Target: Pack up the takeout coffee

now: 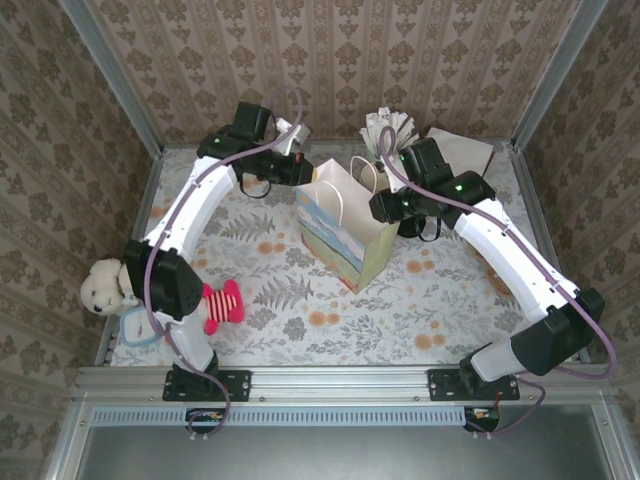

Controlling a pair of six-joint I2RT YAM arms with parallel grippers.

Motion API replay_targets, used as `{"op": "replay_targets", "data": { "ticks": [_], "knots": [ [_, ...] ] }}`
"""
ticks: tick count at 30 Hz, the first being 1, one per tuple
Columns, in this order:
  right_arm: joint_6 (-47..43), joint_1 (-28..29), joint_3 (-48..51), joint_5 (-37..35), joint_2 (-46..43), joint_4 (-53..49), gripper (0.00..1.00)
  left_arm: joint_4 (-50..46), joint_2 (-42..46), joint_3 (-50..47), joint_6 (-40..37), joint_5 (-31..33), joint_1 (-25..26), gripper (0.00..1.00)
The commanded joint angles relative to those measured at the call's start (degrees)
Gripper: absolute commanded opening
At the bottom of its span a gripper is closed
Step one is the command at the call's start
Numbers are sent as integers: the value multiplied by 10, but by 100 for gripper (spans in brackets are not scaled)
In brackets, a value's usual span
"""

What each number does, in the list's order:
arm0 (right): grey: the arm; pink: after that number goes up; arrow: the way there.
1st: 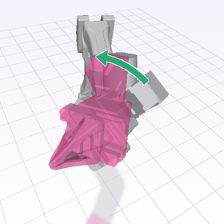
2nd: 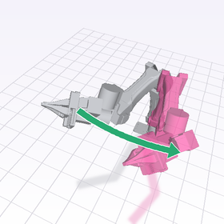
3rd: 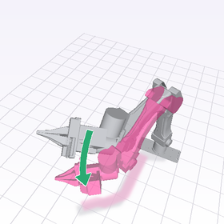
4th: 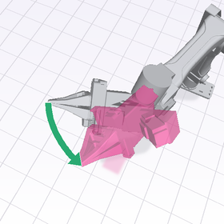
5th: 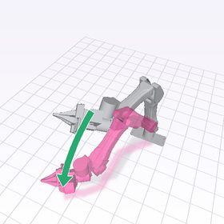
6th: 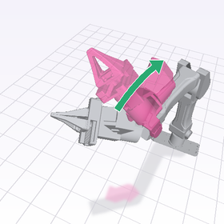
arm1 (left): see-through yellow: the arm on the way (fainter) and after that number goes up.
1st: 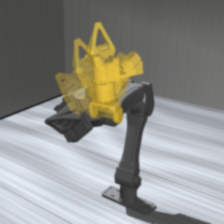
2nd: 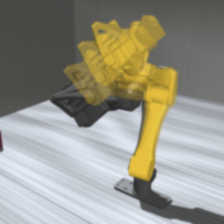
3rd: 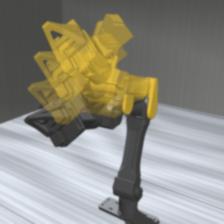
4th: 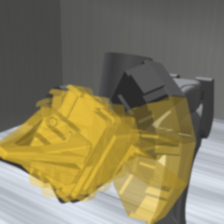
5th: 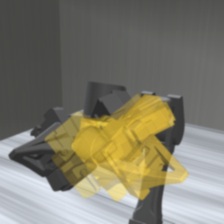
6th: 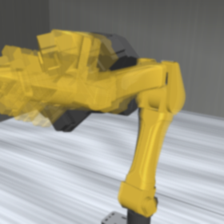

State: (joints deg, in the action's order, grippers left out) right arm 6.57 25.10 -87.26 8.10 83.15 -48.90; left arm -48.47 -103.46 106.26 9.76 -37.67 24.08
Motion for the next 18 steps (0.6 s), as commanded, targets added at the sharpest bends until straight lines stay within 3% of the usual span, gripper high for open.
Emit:
{"op": "replay_targets", "data": {
  "ticks": [1, 6, 9, 11, 18],
  "knots": [
    [7, -22, 3, 35, -30, 21, 40, 43, 47, -30, 43, 26, 2, 0],
    [32, -85, 14, 113, -71, 43, 59, 56, 58, -46, 75, 60, 4, 0],
    [49, -137, 36, 113, -95, 46, 79, 71, 68, -66, 104, 98, 11, 0],
    [80, -182, 65, 84, -109, 51, 98, 87, 81, -83, 122, 120, 16, 0],
    [268, -428, 218, 45, -105, 50, 100, 140, 95, -120, 188, 141, 17, 0]
  ]
}}
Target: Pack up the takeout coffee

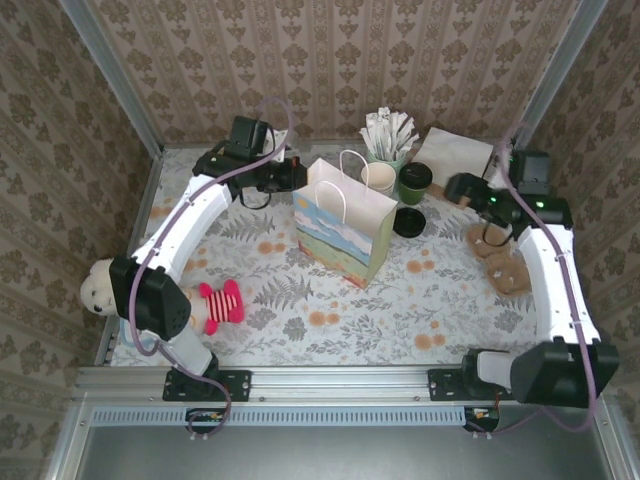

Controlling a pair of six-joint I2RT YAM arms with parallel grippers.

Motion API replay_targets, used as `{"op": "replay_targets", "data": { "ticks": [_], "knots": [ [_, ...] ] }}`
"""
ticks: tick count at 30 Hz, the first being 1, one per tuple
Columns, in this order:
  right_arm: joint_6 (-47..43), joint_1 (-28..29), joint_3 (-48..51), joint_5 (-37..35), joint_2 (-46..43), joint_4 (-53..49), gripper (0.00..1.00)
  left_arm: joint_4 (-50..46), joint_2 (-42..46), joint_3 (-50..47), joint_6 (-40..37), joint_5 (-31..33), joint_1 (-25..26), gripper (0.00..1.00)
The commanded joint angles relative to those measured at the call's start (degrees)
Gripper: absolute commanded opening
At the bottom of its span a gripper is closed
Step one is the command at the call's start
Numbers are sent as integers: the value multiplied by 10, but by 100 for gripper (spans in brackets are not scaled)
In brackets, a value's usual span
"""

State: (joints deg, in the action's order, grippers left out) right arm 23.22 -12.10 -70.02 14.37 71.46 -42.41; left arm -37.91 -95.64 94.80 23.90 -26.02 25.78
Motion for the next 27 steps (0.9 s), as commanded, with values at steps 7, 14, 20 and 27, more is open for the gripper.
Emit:
{"op": "replay_targets", "data": {
  "ticks": [7, 14, 20, 27],
  "knots": [
    [168, -129, 114, -106, 61, 18, 100, 62, 37, -37, 158, 104, 34, 0],
    [212, -127, 95, -135, 183, 48, 83, -46, 27, 18, 100, 94, 39, 37],
    [195, -121, 81, -149, 249, 57, 89, 33, 82, -49, 73, 13, -9, 87],
    [192, -115, 107, -182, 283, 90, 81, 38, 125, -89, 54, 81, -63, 100]
  ]
}}
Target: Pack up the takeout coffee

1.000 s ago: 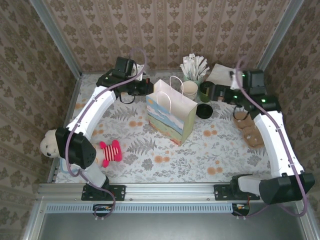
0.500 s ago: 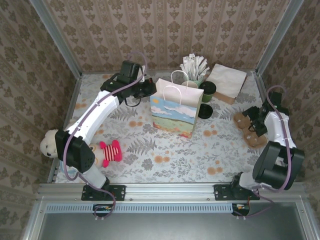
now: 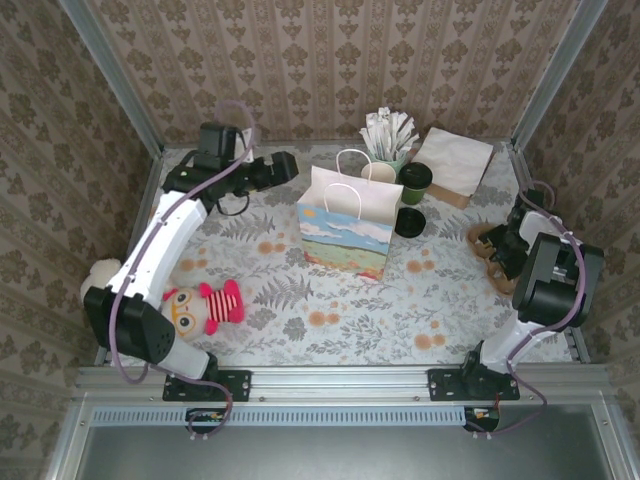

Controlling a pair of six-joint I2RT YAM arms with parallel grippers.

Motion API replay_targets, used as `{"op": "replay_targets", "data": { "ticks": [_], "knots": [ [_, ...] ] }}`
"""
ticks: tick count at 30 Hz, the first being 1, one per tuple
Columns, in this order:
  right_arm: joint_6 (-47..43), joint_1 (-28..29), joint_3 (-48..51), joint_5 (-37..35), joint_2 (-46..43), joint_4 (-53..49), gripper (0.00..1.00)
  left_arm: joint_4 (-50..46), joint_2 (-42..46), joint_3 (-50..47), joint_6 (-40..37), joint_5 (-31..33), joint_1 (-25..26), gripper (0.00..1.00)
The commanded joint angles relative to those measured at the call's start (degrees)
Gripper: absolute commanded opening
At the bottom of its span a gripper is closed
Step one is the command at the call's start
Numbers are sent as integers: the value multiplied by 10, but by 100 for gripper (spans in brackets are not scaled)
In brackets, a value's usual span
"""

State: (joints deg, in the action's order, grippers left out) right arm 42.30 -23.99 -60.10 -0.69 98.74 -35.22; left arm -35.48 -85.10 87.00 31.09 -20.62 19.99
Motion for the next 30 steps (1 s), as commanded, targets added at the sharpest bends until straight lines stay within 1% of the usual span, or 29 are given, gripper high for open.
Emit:
{"op": "replay_targets", "data": {
  "ticks": [1, 5, 8, 11, 12, 14, 15, 17, 20, 22, 23, 27, 28, 30],
  "knots": [
    [1, 4, 12, -33, 13, 25, 78, 16, 24, -16, -17, 39, -8, 100],
    [2, 4, 24, -25, 20, 42, 67, 32, 32, -32, -16, 50, -13, 100],
    [-3, 4, 32, -16, 8, 59, 56, 30, 29, -32, -24, 49, -15, 100],
    [-24, 4, 36, -6, -17, 62, 45, 32, 26, -31, -43, 41, -16, 100],
    [-38, 3, 36, 4, -28, 63, 41, 36, 24, -30, -56, 28, -17, 100],
    [-59, 4, 35, 26, -51, 57, 36, 40, 15, -20, -90, -8, -16, 100],
    [-68, 5, 36, 39, -65, 55, 33, 42, 11, -15, -118, -32, -14, 100],
    [-82, 6, 42, 60, -100, 54, 27, 41, 2, 2, -182, -53, -6, 100],
    [-96, 13, 55, 93, -164, 64, 24, 65, -12, 17, -298, -90, 1, 100],
    [-104, 17, 64, 123, -217, 75, 23, 85, -30, 34, -375, -134, -1, 100],
    [-107, 19, 68, 139, -236, 81, 23, 90, -41, 47, -400, -148, 0, 100],
    [-115, 24, 78, 225, -312, 109, 22, 40, -106, 147, -513, -305, 0, 99],
    [-113, 25, 80, 241, -328, 113, 22, 23, -121, 170, -540, -338, 1, 98],
    [-106, 27, 81, 264, -351, 120, 20, 6, -145, 202, -572, -384, 3, 97]
  ]
}}
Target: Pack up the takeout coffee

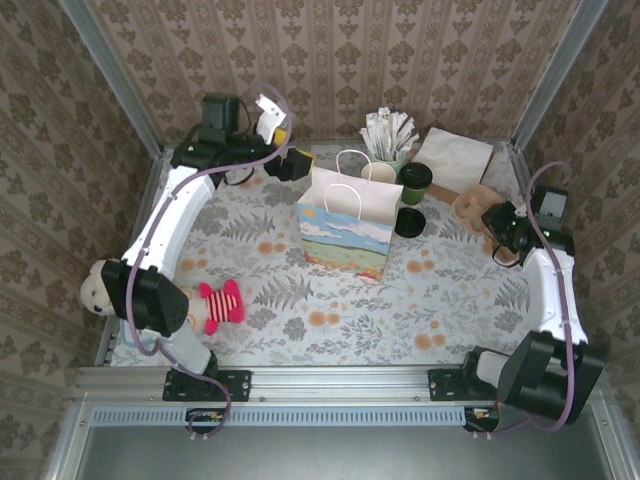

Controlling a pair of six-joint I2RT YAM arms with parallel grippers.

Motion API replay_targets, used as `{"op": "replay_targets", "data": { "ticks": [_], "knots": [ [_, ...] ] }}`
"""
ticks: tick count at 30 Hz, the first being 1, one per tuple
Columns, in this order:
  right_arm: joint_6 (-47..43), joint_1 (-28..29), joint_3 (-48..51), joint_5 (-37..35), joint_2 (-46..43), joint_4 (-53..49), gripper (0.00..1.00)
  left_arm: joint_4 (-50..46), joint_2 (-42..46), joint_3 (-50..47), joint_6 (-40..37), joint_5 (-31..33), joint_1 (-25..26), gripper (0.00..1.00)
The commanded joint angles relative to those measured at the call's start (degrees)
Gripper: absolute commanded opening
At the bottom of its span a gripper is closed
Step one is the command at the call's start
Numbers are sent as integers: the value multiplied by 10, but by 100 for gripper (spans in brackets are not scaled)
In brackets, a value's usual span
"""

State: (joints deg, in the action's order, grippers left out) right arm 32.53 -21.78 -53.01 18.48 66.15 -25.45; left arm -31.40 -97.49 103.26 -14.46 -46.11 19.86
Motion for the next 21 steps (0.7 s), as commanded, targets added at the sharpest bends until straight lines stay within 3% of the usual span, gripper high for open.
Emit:
{"op": "replay_targets", "data": {
  "ticks": [1, 10, 16, 21],
  "knots": [
    [-6, 6, 9, 86, -37, 27, 20, -43, -33, 55, -133, -146, 6, 96],
    [-6, 34, -18, 168, -92, 55, 18, -74, -122, 155, -183, -223, 40, 82],
    [-8, 63, -40, 163, -102, 46, 18, -43, -167, 198, -166, -197, 56, 77],
    [-11, 88, -56, 171, -101, 45, 17, -89, -223, 278, -158, -234, 59, 60]
  ]
}}
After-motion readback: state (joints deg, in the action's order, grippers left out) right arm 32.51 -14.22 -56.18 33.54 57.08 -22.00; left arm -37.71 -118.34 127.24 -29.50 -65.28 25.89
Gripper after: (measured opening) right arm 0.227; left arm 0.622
